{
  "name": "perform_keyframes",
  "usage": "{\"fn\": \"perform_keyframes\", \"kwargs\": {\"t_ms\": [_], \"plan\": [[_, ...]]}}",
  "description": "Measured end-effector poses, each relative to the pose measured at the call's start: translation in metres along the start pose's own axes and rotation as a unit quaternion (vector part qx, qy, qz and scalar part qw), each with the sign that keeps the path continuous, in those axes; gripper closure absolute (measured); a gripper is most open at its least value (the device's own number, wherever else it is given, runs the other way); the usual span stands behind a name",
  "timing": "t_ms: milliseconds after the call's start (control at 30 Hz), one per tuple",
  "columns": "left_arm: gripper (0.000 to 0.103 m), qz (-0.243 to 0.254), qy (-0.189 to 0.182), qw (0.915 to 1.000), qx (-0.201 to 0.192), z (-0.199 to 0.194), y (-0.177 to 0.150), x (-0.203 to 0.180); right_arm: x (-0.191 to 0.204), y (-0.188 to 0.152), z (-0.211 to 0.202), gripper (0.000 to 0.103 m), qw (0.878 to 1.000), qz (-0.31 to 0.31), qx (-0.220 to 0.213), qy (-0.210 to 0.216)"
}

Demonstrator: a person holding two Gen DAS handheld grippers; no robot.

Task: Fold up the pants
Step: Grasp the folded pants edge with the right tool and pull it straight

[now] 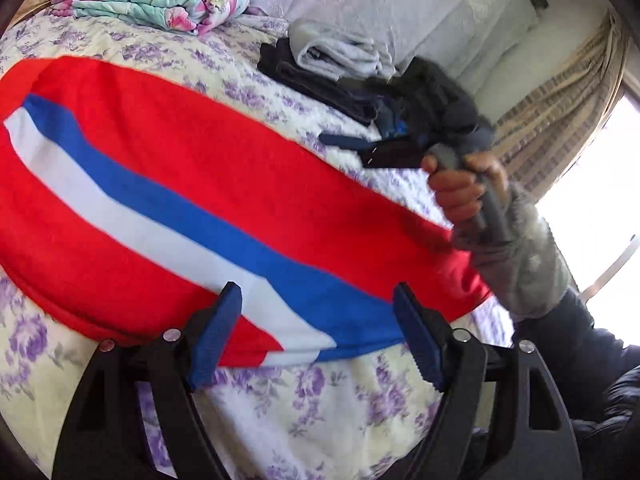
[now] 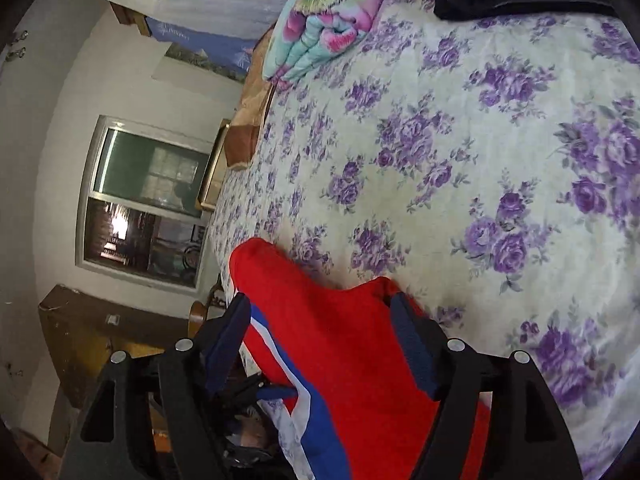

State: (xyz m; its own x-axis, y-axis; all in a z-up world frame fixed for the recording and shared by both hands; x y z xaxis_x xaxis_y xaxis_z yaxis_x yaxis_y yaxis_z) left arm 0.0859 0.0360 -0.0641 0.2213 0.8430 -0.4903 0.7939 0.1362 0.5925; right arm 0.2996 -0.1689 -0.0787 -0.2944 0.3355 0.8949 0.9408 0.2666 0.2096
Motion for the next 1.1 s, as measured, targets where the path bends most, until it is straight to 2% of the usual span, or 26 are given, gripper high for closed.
{"fn": "perform_keyframes", "kwargs": {"t_ms": [67,167,267,333,433,567,633,700,767,833,867,933,967,1067,1100], "plan": [[0.025,0.004,-0.004,0.9999,-0.013,-0.001,0.008,-0.001,-0.006,0.002,0.01,0.03,1.0,0.001,0.024,-0.013],[0.022,0.001,-0.006,0.9998,-0.018,0.006,0.012,0.0,-0.007,-0.003,0.023,0.03,0.998,-0.003,0.063,0.001],[0.021,0.017,0.006,0.9998,-0.01,0.012,0.006,0.0,-0.004,-0.009,0.036,0.023,0.995,-0.014,0.1,0.023],[0.021,0.034,0.011,0.9993,-0.011,0.011,0.004,-0.003,-0.003,-0.007,0.043,0.021,0.994,-0.019,0.108,0.023],[0.02,0.042,0.012,0.999,-0.01,0.013,0.003,-0.004,-0.006,0.004,0.042,0.021,0.996,-0.019,0.088,-0.002],[0.019,0.044,0.009,0.9989,-0.008,0.015,0.004,-0.003,-0.007,-0.003,0.049,0.021,0.991,-0.024,0.13,0.002],[0.017,0.054,0.011,0.9985,-0.008,0.017,0.003,-0.004,-0.003,-0.01,0.051,0.02,0.989,-0.022,0.148,0.018],[0.012,0.066,0.015,0.9977,-0.01,0.021,0.002,-0.007,-0.001,-0.009,0.055,0.01,0.989,-0.016,0.142,0.028],[0.01,0.076,0.026,0.9967,-0.01,0.024,0.0,-0.011,-0.001,-0.002,0.066,0.007,0.991,-0.006,0.126,0.045],[0.01,0.079,0.03,0.9964,-0.009,0.024,-0.001,-0.011,-0.007,0.01,0.068,0.008,0.996,0.019,0.079,0.048],[0.01,0.08,0.031,0.9962,-0.007,0.024,-0.001,-0.01,-0.009,0.014,0.068,0.008,0.996,0.04,0.05,0.064],[0.01,0.087,0.038,0.9954,-0.004,0.024,-0.004,-0.009,-0.023,0.02,0.055,0.013,0.99,0.09,0.002,0.109],[0.01,0.093,0.041,0.9948,-0.005,0.024,-0.006,-0.009,-0.031,0.022,0.049,0.022,0.987,0.108,-0.01,0.121],[0.01,0.1,0.043,0.994,-0.006,0.02,-0.009,-0.008,-0.047,0.018,0.04,0.041,0.985,0.122,-0.014,0.118],[0.01,0.095,0.042,0.9945,-0.006,0.017,-0.007,-0.006,-0.049,0.017,0.036,0.043,0.986,0.121,-0.013,0.11]]}}
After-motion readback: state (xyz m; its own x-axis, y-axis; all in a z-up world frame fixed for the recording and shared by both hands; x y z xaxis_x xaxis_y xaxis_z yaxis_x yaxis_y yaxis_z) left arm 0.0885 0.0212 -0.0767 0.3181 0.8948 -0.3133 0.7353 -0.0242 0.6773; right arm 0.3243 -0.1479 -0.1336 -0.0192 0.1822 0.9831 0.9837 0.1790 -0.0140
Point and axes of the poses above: each gripper's, at about its wrist camera, not at the fingertips, and z roughly the way its jaws point, x to its left, y to its top, the point moved 2 cm from there along z, roughly the way its jaws point, and after that the axes turned 7 degrees about y, right-handed, at the moved point
